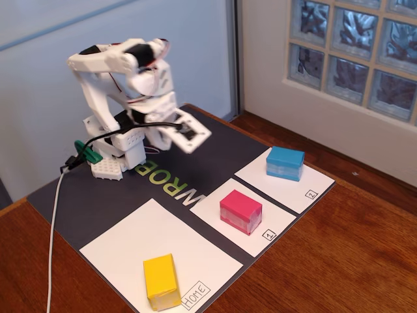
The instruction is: Move box blue to zone 2
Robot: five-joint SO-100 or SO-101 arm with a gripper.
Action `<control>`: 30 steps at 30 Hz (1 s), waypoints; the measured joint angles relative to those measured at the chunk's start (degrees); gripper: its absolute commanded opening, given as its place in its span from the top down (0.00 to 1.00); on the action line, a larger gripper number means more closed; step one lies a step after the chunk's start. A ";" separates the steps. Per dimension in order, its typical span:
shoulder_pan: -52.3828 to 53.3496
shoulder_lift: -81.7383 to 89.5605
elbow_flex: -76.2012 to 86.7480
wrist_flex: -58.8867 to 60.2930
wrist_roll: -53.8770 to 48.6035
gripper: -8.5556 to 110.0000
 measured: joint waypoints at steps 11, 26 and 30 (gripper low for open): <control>14.06 15.91 15.29 -0.97 -8.79 0.90; 18.28 36.83 43.07 -10.90 -15.47 0.93; 17.58 42.28 47.02 -12.48 -15.12 0.93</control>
